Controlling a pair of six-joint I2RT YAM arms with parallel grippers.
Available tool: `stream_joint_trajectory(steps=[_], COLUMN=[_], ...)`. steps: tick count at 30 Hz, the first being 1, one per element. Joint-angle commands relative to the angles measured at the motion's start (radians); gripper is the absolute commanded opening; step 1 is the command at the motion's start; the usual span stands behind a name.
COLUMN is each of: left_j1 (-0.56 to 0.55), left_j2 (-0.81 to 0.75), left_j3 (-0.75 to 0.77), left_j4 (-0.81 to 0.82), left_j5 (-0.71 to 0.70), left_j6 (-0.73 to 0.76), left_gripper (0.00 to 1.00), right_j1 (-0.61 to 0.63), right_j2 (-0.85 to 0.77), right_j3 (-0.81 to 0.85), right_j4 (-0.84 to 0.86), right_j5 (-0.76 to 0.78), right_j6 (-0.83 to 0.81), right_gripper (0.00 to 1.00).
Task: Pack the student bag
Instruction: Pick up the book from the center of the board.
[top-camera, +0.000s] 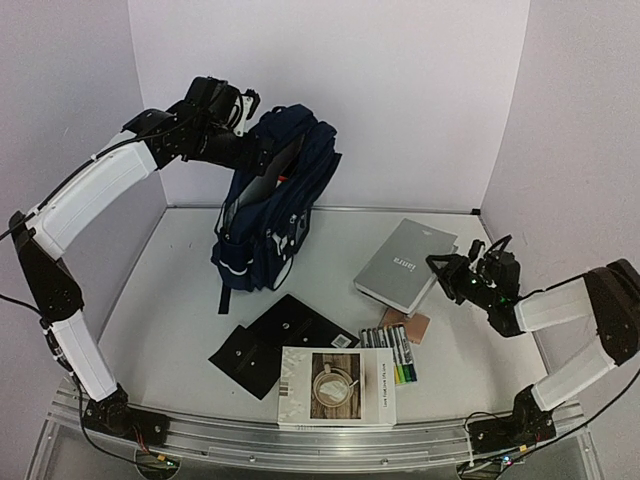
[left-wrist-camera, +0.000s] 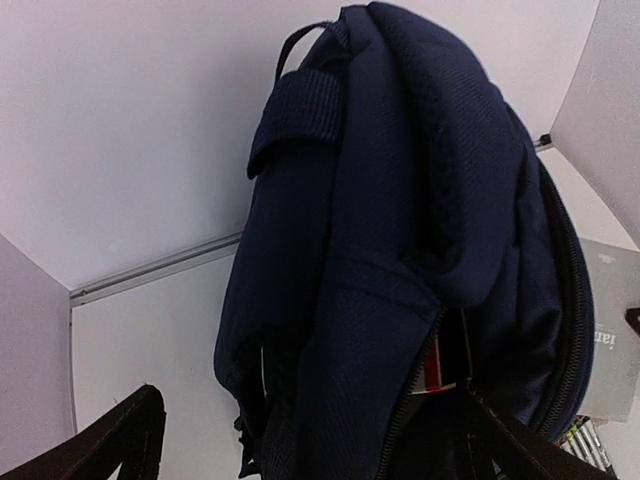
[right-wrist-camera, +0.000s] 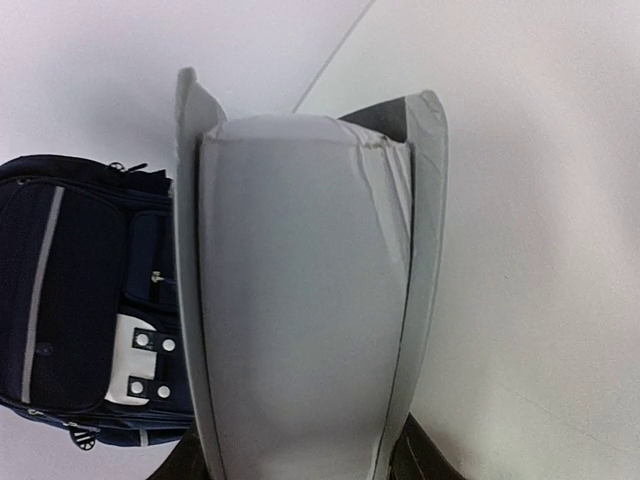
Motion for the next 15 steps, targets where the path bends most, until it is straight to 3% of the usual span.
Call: stream_joint_trajectory(steps=[1,4,7,11,15], left_j1=[0.06,0.103,0.13,0.134,0.133], left_j2=[-0.012,-0.018,-0.035,-0.076,-0.145], left_j3=[0.053,0.026,-0.017,-0.1,-0.22], left_j4=[-0.003,0.021,0.056,0.161,0.34], left_j5=[0.034,0.13,0.158,0.231,0.293], left_j6=[-0.035,-0.08,-0.099,-0.092,-0.132], left_gripper=[0.95,0.74,0.35,0.05,0.0], right_j1=[-0.002,-0.001,0.004,0.034,0.115], right_j2=[-0.217,-0.338,-0.433,-0.491,-0.486], right_j3=[0.088,0.179,0.282,0.432,0.584], right_j4=[-0.197,-0.425,-0.58,-0.72,-0.753], right_j5=[0.02,0.055,0.058,0.081,0.134], right_j6=[-0.105,-0.174,-0.199,-0.189,-0.157], right_gripper=[0.31,0.3,0.28,0.26,0.24])
